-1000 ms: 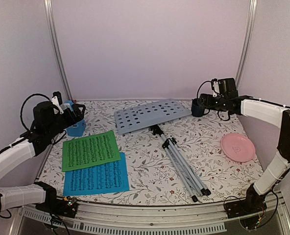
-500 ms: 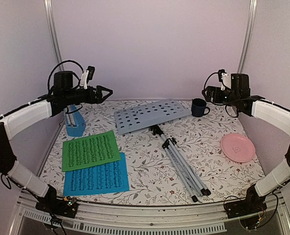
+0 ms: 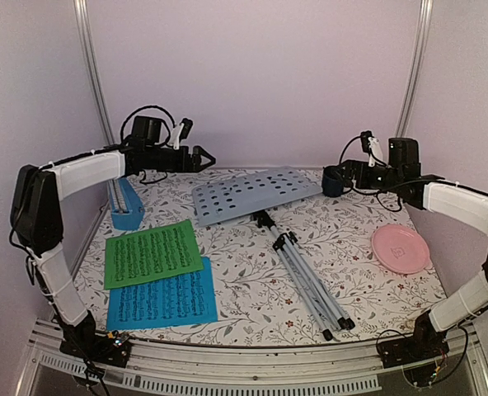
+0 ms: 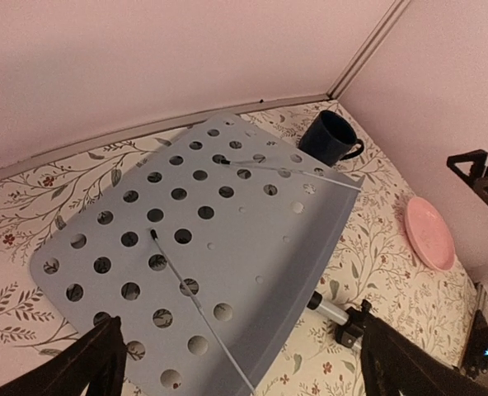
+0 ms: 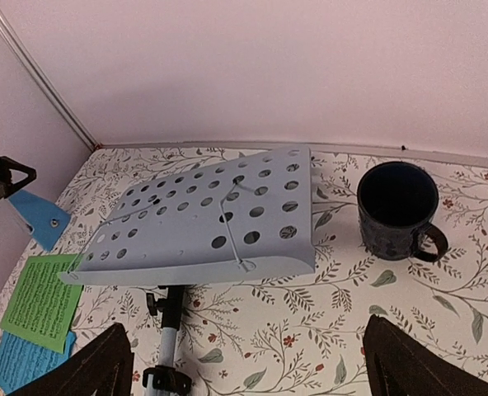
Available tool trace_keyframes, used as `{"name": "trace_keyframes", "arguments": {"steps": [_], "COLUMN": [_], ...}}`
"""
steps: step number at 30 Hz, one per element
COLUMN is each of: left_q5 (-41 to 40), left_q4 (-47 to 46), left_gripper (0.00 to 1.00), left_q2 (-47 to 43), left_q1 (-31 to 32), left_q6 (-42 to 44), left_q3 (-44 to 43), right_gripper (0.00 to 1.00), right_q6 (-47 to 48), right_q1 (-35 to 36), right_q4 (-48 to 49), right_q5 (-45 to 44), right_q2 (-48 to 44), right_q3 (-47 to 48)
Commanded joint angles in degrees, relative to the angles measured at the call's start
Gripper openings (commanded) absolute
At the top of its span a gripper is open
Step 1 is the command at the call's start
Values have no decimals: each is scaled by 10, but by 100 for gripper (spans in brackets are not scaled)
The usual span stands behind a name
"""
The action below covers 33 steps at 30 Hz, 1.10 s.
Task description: Set up the instrument practice props
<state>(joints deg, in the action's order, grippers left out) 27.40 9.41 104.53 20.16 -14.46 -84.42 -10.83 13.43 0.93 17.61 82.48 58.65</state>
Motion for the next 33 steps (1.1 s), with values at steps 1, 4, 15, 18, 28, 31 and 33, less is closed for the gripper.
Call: {"name": "trace_keyframes", "arguments": {"steps": [1,4,15,18,28,31,33], "left_q5": [-34,-4,39,45,33,28,27], "left_q4": [24,114,256,263,299,305,306], "left_gripper": [99,99,99,99,74,65,58], "left_q2": [31,93,251,279,342,351,357], "left_q1": [33,44,109,119,150,156,161], "left_q6": [54,104,226,235,265,272,276], "left_q3": [-74,-159,-337,-353,-406,-414,-416], "right_gripper": [99,99,99,99,99,99,99], "right_q6": [-23,-13,-11,-14,-17,-30,-28], "right_q1": [1,1,1,1,-21,-29,-30], "right_q4": [35,41,63,66,80,85,84], "right_q5": [53,92,172,188,178,169,183], "right_q2": [-13,-6,10,7,-36,-47,-49], "right_q3": [-21,-23,-36,-40,-73,-82,-83]}}
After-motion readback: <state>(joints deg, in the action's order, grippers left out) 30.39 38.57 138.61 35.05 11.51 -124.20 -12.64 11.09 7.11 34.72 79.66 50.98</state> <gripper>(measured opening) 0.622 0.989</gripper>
